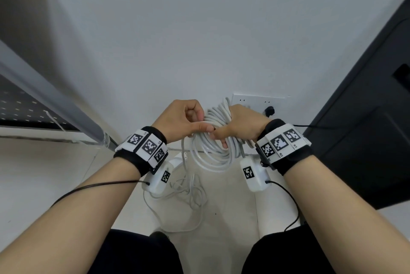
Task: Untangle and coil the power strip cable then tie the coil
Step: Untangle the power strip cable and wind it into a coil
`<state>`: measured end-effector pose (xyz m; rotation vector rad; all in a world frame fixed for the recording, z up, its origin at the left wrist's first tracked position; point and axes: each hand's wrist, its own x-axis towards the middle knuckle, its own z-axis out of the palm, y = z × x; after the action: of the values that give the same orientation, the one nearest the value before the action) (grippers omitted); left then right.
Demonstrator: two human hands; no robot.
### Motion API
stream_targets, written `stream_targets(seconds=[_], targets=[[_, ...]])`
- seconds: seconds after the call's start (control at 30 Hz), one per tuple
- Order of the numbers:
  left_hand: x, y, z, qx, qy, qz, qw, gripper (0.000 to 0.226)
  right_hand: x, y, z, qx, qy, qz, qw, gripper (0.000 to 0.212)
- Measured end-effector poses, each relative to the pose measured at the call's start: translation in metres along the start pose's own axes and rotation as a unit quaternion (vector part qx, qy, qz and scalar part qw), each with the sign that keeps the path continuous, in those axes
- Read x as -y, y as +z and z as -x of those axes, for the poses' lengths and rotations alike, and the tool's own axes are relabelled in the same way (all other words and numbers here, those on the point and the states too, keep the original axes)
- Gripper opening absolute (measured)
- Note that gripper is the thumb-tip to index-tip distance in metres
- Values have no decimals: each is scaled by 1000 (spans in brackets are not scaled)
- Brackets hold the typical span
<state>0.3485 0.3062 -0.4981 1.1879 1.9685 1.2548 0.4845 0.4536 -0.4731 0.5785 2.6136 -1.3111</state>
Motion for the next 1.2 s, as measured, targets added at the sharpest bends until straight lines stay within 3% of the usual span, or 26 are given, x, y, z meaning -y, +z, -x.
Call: stream_targets(seconds=[0.13,0.27,0.53,0.73,0.9,0.97,1.07,1.2], targets=[[29,-14,-1,20,-47,-47,998,30,-4,-15,5,-47,-20,-53,997,20],[77,-37,4,14,-145,-110,983,35,-15,-33,9,-68,-37,-93,993,23],[137,-58,27,-35,-283,-103,953,17,-18,-44,14,-89,-73,-175,978,17],[116,-55,17,-55,-240,-56,968,26,-15,-42,9,-153,-63,-210,964,30],[82,-54,0,-46,-186,-249,949,14,-12,-41,12,-198,-48,-184,962,27],[64,-50,-3,-13,-180,-281,943,7,-11,-39,13,-196,-36,-178,964,29],[36,-39,-4,69,-141,-322,934,15,-10,-37,12,-190,-24,-173,966,30],[0,-23,-1,160,-104,-294,936,4,-9,-31,6,-186,-8,-107,977,37]])
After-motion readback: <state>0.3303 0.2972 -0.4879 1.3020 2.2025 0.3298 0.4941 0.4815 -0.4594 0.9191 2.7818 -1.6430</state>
